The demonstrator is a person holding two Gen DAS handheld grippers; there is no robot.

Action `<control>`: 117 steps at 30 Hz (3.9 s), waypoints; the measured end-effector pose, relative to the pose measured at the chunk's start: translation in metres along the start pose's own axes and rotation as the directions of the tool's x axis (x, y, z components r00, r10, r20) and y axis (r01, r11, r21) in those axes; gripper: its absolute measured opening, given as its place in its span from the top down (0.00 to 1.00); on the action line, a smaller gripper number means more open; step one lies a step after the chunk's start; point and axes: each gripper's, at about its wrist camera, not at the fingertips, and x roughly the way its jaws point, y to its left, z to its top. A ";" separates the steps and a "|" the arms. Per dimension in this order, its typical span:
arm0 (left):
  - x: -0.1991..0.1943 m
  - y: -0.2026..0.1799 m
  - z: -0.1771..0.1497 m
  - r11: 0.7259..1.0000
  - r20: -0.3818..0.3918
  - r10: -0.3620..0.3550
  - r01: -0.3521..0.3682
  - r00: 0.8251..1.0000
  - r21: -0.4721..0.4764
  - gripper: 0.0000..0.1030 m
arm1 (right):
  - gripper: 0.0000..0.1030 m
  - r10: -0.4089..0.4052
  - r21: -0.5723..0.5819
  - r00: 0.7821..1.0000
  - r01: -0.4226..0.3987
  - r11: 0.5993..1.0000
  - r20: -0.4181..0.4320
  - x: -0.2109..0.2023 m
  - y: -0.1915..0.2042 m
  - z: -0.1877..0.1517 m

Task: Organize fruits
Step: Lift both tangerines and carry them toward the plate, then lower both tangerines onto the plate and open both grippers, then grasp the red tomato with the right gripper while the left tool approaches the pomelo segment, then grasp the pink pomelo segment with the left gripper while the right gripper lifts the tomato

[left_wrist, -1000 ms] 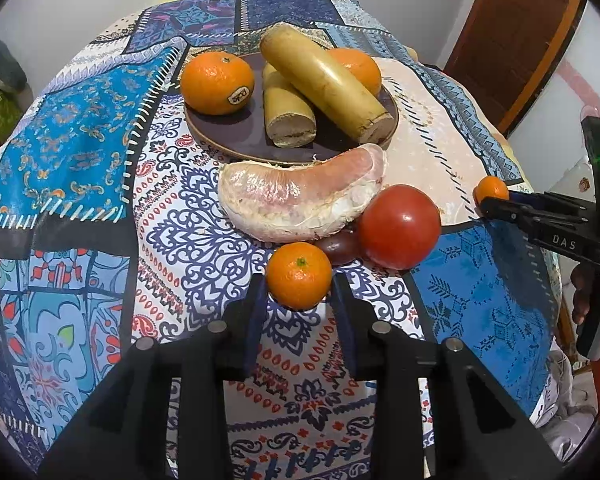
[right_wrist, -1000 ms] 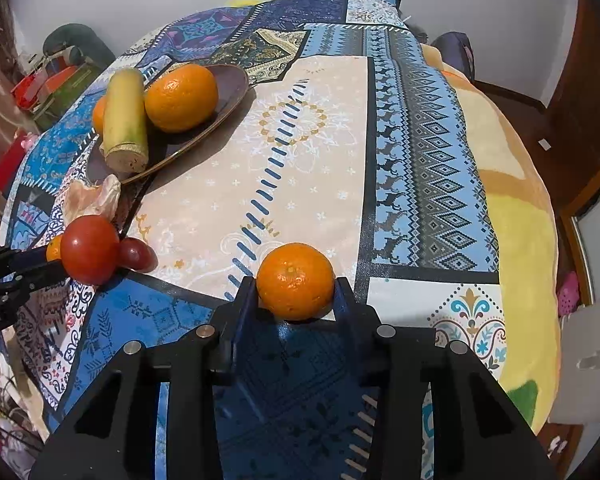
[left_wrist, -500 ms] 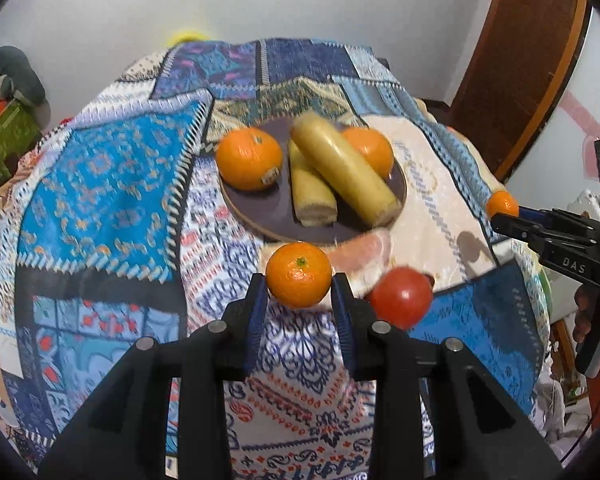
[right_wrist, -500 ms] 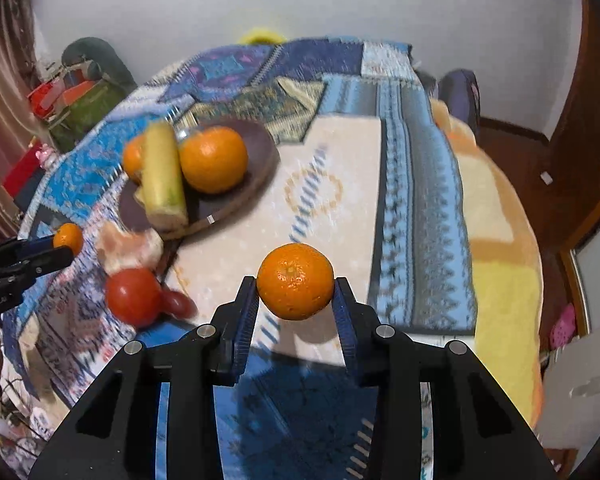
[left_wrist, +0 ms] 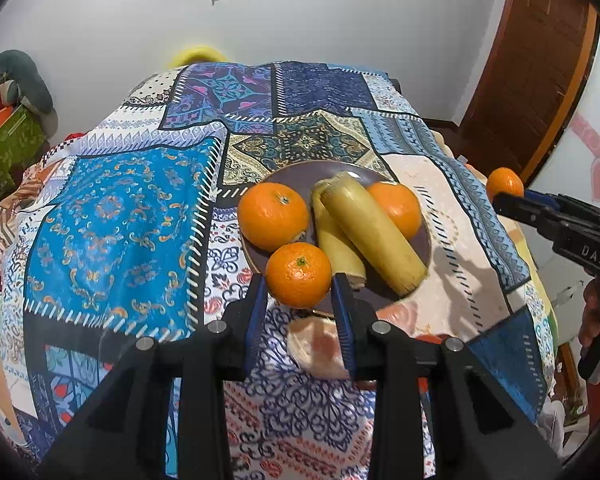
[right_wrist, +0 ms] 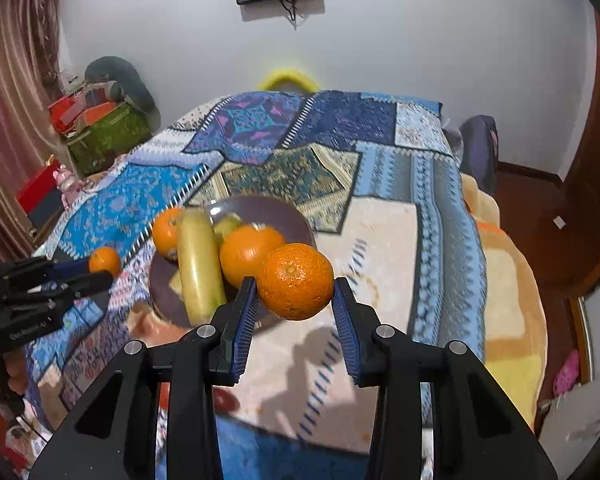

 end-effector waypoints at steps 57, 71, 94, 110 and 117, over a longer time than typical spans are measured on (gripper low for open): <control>0.007 0.005 -0.001 0.999 0.014 0.045 -0.045 0.999 -0.010 0.49 | 0.58 0.079 -0.058 0.996 -0.081 0.995 -0.043 0.052 0.027 0.025; -0.060 -0.001 -0.028 0.997 0.054 0.074 -0.074 0.996 0.003 0.42 | 0.49 0.047 -0.055 0.997 -0.050 0.997 -0.053 -0.002 0.054 -0.027; -0.023 0.010 -0.078 0.997 -0.131 0.059 -0.063 0.990 -0.032 0.32 | 0.49 0.097 -0.102 0.971 -0.121 0.987 -0.220 0.043 0.090 -0.079; 0.010 -0.045 -0.062 0.996 -0.153 0.087 -0.081 0.984 0.045 0.11 | 0.56 0.115 -0.022 0.986 -0.118 0.993 -0.121 0.000 0.041 -0.066; 0.033 -0.069 -0.054 0.977 -0.109 0.203 -0.193 0.973 0.094 0.10 | 0.56 0.078 0.016 0.990 -0.076 0.997 -0.122 -0.005 0.007 -0.072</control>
